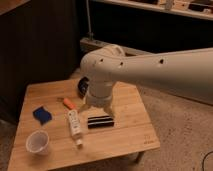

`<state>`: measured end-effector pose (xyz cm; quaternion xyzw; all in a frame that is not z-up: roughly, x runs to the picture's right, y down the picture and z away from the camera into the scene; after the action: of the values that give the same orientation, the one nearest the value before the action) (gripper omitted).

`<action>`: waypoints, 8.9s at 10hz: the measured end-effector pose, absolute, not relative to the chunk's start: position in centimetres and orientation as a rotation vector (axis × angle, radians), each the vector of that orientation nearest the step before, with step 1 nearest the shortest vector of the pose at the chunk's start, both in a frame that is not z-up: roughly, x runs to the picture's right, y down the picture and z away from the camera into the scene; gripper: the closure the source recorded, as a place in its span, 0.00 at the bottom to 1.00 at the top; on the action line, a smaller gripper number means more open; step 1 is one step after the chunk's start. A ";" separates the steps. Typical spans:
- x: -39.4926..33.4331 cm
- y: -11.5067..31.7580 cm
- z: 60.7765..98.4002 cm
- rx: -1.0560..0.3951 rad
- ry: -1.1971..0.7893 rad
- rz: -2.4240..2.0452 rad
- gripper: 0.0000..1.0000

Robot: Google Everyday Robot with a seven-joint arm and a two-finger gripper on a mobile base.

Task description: Stand the bottle upright

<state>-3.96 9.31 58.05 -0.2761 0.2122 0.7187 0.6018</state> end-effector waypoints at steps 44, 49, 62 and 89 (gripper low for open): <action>-12.9 26.4 74.9 -1.028 0.259 1.214 0.20; -15.3 27.5 76.2 -1.020 0.285 1.216 0.20; -15.8 25.5 74.9 -1.018 0.396 1.220 1.00; -7.6 18.8 62.9 -1.269 0.883 1.098 1.00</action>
<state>-7.56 18.79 62.95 -0.5438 0.3784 0.4705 0.5829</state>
